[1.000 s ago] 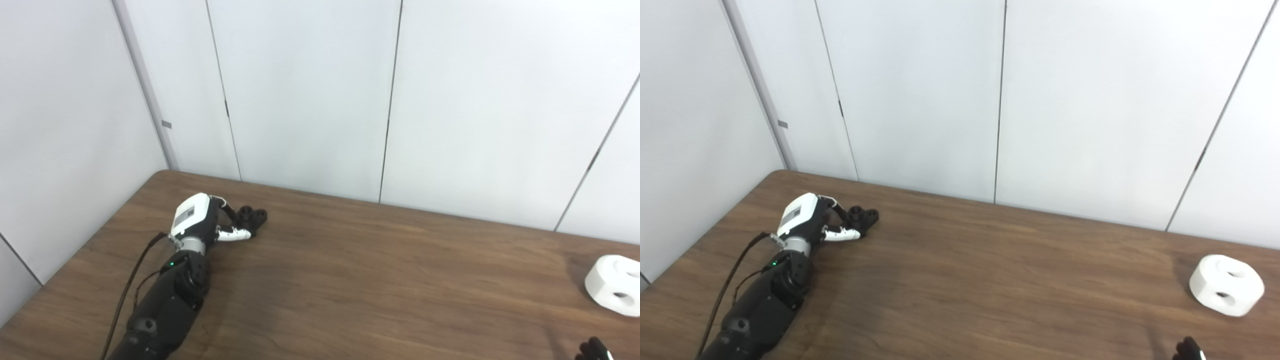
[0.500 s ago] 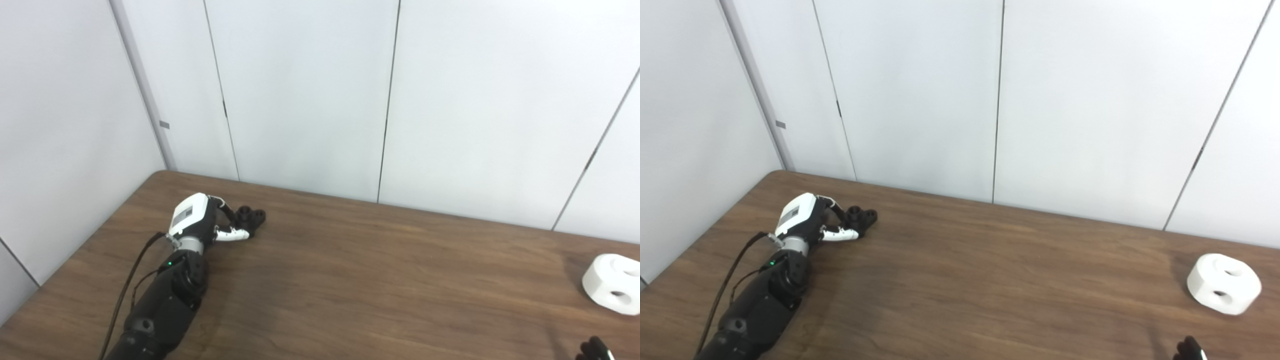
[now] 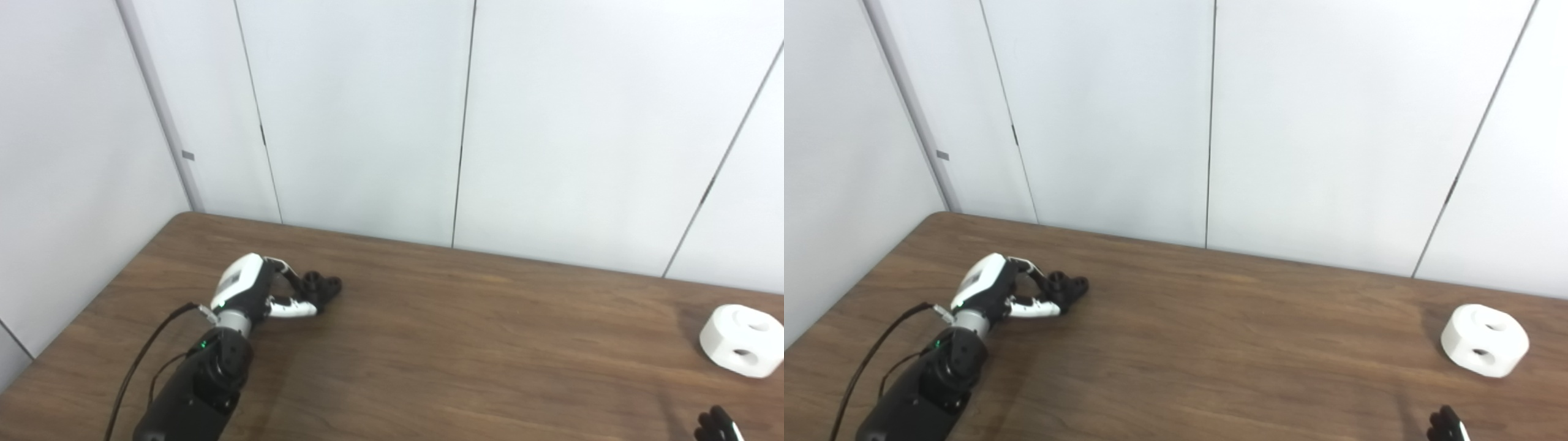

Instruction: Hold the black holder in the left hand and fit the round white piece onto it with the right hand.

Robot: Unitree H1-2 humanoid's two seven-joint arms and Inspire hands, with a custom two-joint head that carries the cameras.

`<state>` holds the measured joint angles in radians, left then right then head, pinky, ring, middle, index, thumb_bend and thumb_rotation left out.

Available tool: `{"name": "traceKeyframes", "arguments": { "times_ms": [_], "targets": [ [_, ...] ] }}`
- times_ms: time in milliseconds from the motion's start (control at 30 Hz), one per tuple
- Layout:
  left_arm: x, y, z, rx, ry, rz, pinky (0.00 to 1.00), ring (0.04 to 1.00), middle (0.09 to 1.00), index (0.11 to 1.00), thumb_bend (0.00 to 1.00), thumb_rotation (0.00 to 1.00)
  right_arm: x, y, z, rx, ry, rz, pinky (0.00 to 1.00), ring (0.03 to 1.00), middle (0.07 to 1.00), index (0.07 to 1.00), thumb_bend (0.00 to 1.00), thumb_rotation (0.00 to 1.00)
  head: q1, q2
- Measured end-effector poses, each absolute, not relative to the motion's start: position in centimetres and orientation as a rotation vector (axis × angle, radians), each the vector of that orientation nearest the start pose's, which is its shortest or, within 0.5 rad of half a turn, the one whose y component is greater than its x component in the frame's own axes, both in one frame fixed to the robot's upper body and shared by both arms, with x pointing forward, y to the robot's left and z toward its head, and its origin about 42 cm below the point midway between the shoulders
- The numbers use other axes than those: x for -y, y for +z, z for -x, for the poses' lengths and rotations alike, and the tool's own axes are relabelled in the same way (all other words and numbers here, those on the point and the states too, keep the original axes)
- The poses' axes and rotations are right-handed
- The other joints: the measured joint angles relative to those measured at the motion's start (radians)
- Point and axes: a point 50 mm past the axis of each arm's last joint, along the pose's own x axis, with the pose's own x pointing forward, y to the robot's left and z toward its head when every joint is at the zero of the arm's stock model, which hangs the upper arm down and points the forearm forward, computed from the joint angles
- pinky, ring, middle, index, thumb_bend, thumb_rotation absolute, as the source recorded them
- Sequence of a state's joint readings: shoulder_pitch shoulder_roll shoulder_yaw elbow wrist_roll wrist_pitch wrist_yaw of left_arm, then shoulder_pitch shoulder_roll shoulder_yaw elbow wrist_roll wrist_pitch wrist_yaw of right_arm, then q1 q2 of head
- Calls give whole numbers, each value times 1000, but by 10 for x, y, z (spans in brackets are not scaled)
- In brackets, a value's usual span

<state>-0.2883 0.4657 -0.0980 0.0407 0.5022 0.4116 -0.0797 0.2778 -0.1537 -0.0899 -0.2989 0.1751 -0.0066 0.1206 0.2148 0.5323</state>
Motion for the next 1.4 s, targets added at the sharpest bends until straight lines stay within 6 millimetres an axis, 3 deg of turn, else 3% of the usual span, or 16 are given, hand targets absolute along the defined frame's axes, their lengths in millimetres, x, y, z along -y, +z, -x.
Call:
{"name": "traceKeyframes", "arguments": {
  "times_ms": [200, 433, 700, 833, 1400],
  "targets": [
    [-301, 188, -350, -93, -47, -934, 810, 877, 808, 486, 518, 46, 282, 122, -192, 45, 8, 9, 1000, 1000, 993, 1000, 631, 1000, -34, 26],
    [-271, 180, -322, -30, -116, -862, 768, 878, 828, 487, 516, 46, 279, 121, -193, 41, 7, 22, 1000, 1000, 983, 998, 644, 1000, -87, 55],
    [-233, 168, -284, 92, -270, -917, 971, 941, 847, 486, 520, 47, 274, 122, -194, 49, 7, 28, 1000, 1000, 990, 1000, 629, 1000, -133, 81],
    [-219, 160, -269, 169, -351, -947, 999, 955, 836, 484, 522, 49, 270, 124, -193, 45, 10, 33, 1000, 1000, 989, 1000, 604, 1000, -155, 97],
    [-171, 142, -243, 236, -544, -946, 1000, 1000, 848, 484, 522, 50, 258, 133, -190, 14, 14, 26, 1000, 1000, 982, 1000, 611, 1000, -215, 156]
  ]
}}
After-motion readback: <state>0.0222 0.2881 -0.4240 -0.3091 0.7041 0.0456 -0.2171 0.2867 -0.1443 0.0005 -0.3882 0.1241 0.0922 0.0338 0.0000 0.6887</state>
